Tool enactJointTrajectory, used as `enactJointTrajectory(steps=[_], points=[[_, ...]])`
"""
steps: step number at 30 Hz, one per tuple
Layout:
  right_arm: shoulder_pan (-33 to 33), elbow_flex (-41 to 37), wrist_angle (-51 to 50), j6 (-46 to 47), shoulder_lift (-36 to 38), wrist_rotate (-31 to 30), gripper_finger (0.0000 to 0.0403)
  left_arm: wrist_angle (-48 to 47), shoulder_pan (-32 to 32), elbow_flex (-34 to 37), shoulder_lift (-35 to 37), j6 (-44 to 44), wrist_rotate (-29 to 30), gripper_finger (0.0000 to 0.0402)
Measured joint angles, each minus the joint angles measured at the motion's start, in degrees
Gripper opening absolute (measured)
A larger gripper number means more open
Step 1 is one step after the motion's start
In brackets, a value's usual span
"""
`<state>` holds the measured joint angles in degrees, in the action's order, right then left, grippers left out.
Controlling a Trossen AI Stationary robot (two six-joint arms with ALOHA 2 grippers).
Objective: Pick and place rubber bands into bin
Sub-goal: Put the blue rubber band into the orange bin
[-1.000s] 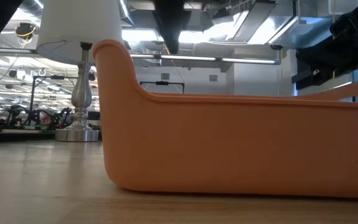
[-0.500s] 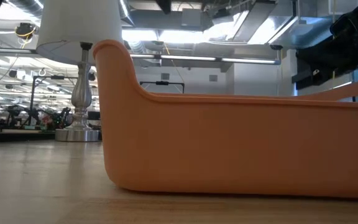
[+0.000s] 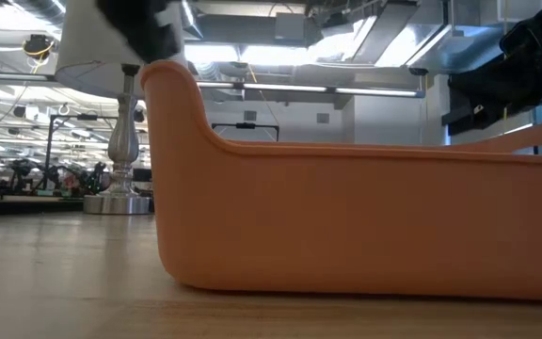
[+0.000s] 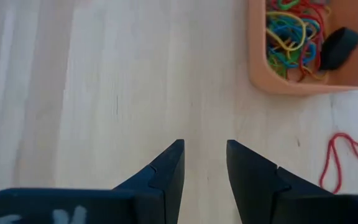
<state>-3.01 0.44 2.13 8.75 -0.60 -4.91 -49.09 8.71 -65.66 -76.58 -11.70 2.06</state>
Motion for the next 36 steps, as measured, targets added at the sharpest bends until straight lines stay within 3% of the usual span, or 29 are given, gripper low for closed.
enactJointTrajectory(steps=[7, 14, 21, 28, 36], points=[[-0.02, 0.0, -0.01, -0.08, 0.0, 0.0, 0.0022, 2.59, 3.92, 14.87, 11.44, -6.11, -0.29, 0.0113], [-0.02, 0.0, -0.01, 0.0, 0.0, 0.0, 0.0022, 3.41, 15.02, 21.97, 12.99, -17.15, -0.19, 0.0113], [-0.02, 0.0, 0.02, 0.01, 0.0, 0.0, 0.0022, 5.4, 28.05, 23.02, 9.09, -32.4, 1.23, 0.0113], [-0.02, 0.0, 0.0, -0.06, 0.0, 0.0, 0.0023, 7.47, 39.77, 22.89, 2.45, -56.48, 1.84, 0.0113], [-0.02, 0.0, 0.0, 0.03, 0.0, 0.0, 0.0023, 9.17, 44.64, 22.89, -5.73, -68.56, -0.15, 0.0113]])
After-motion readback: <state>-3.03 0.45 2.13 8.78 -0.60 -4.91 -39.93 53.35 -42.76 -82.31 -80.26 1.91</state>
